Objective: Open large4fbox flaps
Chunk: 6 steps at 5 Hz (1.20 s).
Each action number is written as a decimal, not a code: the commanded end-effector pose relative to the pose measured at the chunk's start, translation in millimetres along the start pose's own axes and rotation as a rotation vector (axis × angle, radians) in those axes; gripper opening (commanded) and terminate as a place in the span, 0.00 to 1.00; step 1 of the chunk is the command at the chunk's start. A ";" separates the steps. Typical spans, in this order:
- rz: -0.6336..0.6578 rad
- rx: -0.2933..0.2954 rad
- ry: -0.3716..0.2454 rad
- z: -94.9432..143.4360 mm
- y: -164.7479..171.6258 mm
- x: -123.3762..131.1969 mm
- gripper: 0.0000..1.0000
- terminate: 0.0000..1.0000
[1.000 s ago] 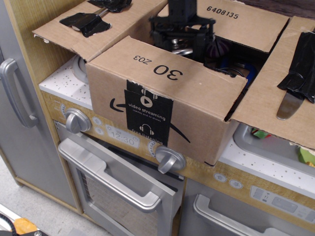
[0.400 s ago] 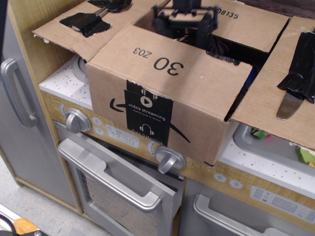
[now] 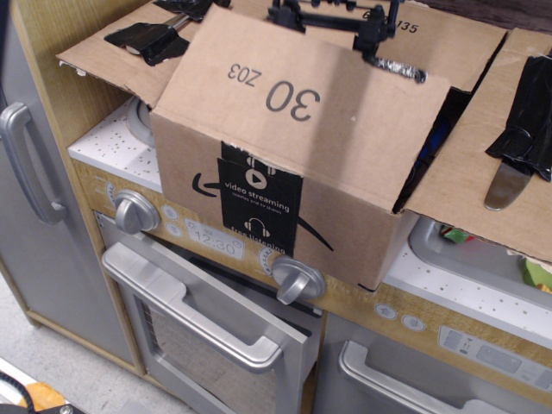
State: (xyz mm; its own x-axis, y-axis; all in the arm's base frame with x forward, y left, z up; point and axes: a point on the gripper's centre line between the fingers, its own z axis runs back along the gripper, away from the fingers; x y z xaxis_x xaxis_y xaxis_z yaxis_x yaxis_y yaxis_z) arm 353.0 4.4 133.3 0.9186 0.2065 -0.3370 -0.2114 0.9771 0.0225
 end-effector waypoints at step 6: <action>0.136 -0.132 -0.268 -42.3 53.2 -95.8 1.00 0.00</action>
State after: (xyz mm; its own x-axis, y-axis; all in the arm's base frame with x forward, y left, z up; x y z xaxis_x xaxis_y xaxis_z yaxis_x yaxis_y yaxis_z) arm 235.5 33.5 113.9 0.9267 0.3601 -0.1075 -0.3700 0.9243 -0.0939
